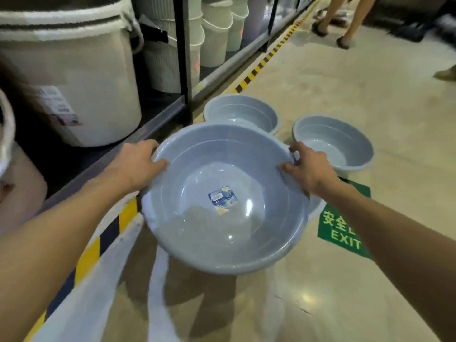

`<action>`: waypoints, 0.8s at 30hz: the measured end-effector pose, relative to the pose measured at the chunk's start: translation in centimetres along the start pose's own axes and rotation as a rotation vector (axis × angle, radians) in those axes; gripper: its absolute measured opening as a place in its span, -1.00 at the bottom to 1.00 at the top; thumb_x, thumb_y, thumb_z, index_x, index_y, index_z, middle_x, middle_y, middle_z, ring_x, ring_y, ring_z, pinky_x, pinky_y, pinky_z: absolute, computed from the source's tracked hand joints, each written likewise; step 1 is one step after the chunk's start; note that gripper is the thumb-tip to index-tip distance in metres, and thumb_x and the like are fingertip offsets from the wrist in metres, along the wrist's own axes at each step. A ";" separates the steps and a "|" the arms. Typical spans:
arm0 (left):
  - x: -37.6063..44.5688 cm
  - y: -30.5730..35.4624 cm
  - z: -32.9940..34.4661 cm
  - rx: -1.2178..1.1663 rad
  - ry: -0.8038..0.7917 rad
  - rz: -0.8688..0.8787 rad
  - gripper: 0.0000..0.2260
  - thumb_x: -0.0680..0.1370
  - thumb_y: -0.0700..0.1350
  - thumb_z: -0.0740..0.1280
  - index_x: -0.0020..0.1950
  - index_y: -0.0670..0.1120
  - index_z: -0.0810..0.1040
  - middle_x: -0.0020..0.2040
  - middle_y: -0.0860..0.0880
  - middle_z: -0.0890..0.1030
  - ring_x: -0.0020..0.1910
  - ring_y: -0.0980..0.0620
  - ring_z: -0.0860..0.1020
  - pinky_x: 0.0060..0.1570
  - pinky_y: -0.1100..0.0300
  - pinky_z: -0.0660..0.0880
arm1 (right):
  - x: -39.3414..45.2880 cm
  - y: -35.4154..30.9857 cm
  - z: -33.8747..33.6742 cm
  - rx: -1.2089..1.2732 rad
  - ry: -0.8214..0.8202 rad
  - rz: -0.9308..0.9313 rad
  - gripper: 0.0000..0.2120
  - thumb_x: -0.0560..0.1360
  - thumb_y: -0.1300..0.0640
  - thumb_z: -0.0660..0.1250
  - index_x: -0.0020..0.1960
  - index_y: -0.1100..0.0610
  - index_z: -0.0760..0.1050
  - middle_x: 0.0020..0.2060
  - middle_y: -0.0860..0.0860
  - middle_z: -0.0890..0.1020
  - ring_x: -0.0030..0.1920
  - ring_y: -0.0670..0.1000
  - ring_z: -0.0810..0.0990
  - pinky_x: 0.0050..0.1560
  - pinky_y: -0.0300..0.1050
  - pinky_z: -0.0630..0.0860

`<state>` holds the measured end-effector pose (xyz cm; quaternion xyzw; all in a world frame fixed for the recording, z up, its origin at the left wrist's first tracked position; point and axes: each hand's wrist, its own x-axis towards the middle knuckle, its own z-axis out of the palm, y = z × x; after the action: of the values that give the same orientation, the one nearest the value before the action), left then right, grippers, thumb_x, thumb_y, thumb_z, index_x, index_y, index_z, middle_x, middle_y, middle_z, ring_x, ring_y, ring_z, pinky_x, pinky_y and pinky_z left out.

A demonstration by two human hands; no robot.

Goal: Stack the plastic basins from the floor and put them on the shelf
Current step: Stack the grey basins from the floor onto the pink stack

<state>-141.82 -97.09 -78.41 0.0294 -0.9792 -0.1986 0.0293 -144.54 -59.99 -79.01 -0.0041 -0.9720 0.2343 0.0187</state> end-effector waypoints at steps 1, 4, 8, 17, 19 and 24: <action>1.5 1.7 0.6 0.003 -0.001 0.026 -0.74 0.54 0.04 0.39 0.12 -0.09 0.60 0.00 -0.17 0.63 -0.01 -0.20 0.54 -0.10 0.05 0.38 | 0.6 1.6 -0.7 0.020 0.022 0.033 -0.55 0.52 -0.06 0.42 0.34 0.07 0.46 0.06 0.22 0.66 0.06 0.28 0.60 -0.08 -0.05 0.35; 5.4 6.3 2.5 0.014 -0.020 0.049 -0.69 0.54 0.10 0.38 0.22 -0.02 0.60 0.00 -0.13 0.65 -0.18 -0.07 0.50 -0.17 0.07 0.41 | 2.6 5.8 -2.6 0.048 0.065 0.097 -0.58 0.52 -0.06 0.40 0.32 0.05 0.48 0.06 0.21 0.67 -0.01 0.23 0.58 -0.08 -0.06 0.36; 9.5 11.9 4.5 0.029 -0.088 0.045 -0.67 0.56 0.12 0.38 0.24 -0.03 0.59 0.02 -0.12 0.64 -0.24 0.01 0.51 -0.28 0.10 0.42 | 6.0 9.9 -6.1 0.022 0.088 0.113 -0.59 0.54 -0.06 0.39 0.33 0.07 0.50 0.08 0.19 0.69 0.05 0.25 0.61 -0.01 0.02 0.46; 14.6 18.0 7.0 0.049 -0.172 0.007 -0.69 0.59 0.08 0.35 0.23 -0.09 0.56 -0.03 -0.11 0.62 -0.14 -0.07 0.61 -0.07 -0.01 0.61 | 11.0 14.0 -9.3 -0.020 0.067 0.157 -0.57 0.57 -0.08 0.36 0.37 0.08 0.49 0.11 0.20 0.68 0.08 0.26 0.61 -0.02 0.06 0.49; 15.7 17.3 8.6 0.073 -0.176 0.000 -0.71 0.59 0.08 0.34 0.21 -0.07 0.54 -0.03 -0.09 0.59 -0.21 0.00 0.55 -0.17 0.05 0.52 | 11.5 14.9 -7.4 -0.018 0.045 0.189 -0.58 0.58 -0.08 0.34 0.38 0.06 0.48 0.10 0.19 0.68 0.03 0.24 0.60 -0.02 0.06 0.50; 17.5 14.9 13.5 0.096 -0.169 0.028 -0.76 0.59 0.08 0.32 0.14 -0.05 0.55 -0.14 -0.03 0.53 -0.26 0.03 0.46 -0.28 0.15 0.36 | 12.2 17.1 -2.0 -0.024 0.025 0.246 -0.59 0.59 -0.11 0.29 0.38 0.03 0.47 0.13 0.20 0.66 0.08 0.27 0.59 0.03 0.13 0.56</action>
<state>-160.90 -79.36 -84.15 0.0003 -0.9869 -0.1528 -0.0520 -156.62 -43.64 -84.62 -0.1265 -0.9665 0.2233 0.0020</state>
